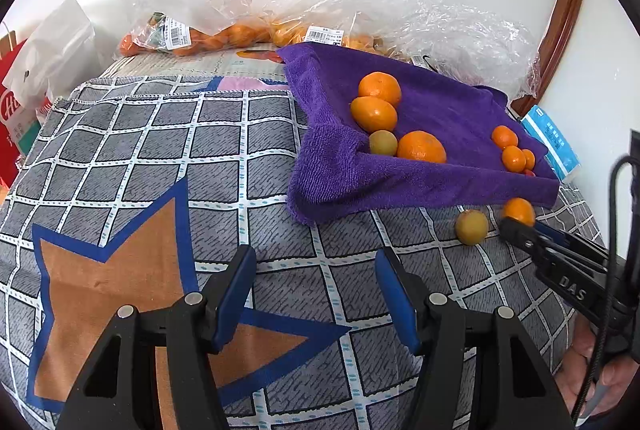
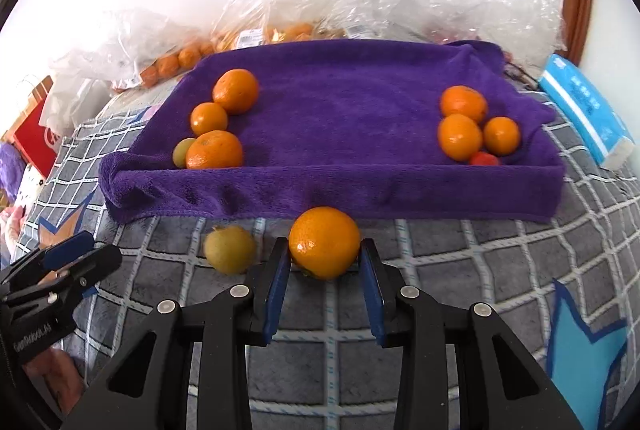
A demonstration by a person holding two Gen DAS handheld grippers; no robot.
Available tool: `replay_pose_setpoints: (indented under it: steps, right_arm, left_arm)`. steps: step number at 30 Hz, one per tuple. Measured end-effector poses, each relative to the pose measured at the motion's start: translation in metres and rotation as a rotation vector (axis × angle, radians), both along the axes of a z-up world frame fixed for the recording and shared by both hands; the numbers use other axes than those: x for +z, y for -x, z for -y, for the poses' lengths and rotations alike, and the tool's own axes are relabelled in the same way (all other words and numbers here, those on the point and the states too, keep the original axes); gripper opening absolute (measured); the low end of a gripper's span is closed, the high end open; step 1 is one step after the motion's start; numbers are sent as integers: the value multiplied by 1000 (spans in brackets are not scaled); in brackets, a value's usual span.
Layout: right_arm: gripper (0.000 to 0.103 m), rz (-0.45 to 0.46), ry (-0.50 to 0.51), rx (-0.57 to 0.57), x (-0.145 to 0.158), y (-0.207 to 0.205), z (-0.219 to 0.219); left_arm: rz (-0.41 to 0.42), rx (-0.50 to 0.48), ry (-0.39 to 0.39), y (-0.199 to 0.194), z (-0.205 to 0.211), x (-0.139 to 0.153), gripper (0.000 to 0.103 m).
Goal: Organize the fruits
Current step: 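Lift the orange with the right tool while the left tool grasps a yellow-green fruit on the bedspread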
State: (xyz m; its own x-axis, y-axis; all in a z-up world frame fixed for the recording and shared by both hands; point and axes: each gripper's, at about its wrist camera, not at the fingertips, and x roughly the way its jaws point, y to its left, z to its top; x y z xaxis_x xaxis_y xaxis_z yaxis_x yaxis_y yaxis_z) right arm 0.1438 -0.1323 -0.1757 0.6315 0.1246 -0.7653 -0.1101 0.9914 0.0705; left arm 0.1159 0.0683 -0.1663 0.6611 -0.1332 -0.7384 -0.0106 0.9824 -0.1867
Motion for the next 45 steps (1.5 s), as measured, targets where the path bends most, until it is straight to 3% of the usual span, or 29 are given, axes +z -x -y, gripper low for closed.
replay_pose_setpoints:
  steps: [14, 20, 26, 30, 33, 38, 45]
  right_arm:
    - [35, 38, 8, -130, 2, 32, 63]
    - [35, 0, -61, -115, -1, 31, 83]
    - [35, 46, -29, -57, 6, 30, 95]
    - [35, 64, -19, -44, 9, 27, 109]
    - [35, 80, -4, -53, 8, 26, 120]
    - [35, 86, -17, -47, 5, 32, 132]
    - [35, 120, -14, 33, 8, 42, 125]
  left_arm:
    - [3, -16, 33, -1, -1, -2, 66]
    - [-4, -25, -4, 0, 3, -1, 66]
    - [-27, -29, -45, 3, 11, 2, 64]
    - [-43, -71, 51, 6, 31, 8, 64]
    - [-45, -92, 67, -1, 52, 11, 64]
    - [-41, -103, 24, -17, 90, 10, 54]
    - [-56, -16, -4, -38, 111, 5, 36]
